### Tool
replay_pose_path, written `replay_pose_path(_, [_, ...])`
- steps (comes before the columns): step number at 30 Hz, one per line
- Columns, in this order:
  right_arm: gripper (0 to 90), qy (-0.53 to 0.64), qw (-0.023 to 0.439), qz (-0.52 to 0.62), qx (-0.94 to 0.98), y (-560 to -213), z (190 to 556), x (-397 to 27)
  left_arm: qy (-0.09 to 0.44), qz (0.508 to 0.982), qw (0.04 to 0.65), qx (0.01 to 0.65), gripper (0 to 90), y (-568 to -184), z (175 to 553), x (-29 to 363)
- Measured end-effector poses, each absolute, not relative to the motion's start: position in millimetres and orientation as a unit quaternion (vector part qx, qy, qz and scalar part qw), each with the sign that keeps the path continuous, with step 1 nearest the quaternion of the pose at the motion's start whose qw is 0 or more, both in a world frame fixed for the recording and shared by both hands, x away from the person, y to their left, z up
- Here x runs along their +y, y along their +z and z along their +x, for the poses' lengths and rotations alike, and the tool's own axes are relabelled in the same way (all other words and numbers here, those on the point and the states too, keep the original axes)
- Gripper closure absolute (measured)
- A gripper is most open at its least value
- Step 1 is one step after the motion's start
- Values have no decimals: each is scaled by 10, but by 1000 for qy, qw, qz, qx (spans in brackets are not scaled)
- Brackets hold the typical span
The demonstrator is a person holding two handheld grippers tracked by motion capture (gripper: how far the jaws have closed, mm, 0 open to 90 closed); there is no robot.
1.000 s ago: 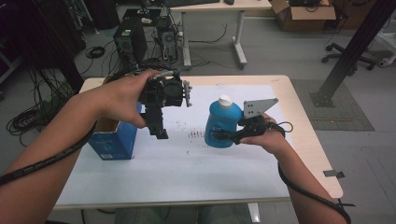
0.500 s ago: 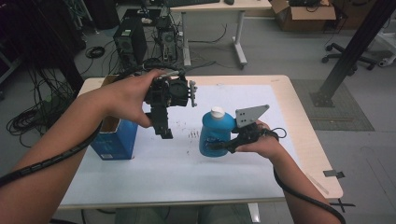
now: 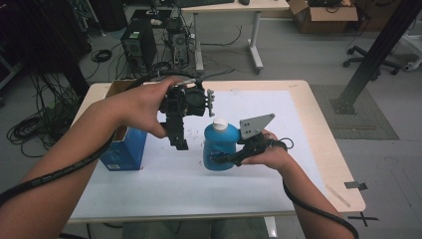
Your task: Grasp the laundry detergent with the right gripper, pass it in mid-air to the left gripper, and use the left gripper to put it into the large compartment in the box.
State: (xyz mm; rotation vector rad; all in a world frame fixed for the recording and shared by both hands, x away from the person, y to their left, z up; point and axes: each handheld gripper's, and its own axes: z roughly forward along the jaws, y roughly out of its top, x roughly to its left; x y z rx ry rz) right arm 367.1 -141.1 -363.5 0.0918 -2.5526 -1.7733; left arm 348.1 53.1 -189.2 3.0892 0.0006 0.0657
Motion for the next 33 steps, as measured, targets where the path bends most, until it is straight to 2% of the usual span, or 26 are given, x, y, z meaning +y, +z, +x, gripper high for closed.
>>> replay_pose_path(33, [453, -571, 28, 49, -819, -3724, 3701, -888, 17, 1000, 18, 1, 1, -2148, 3479, 471])
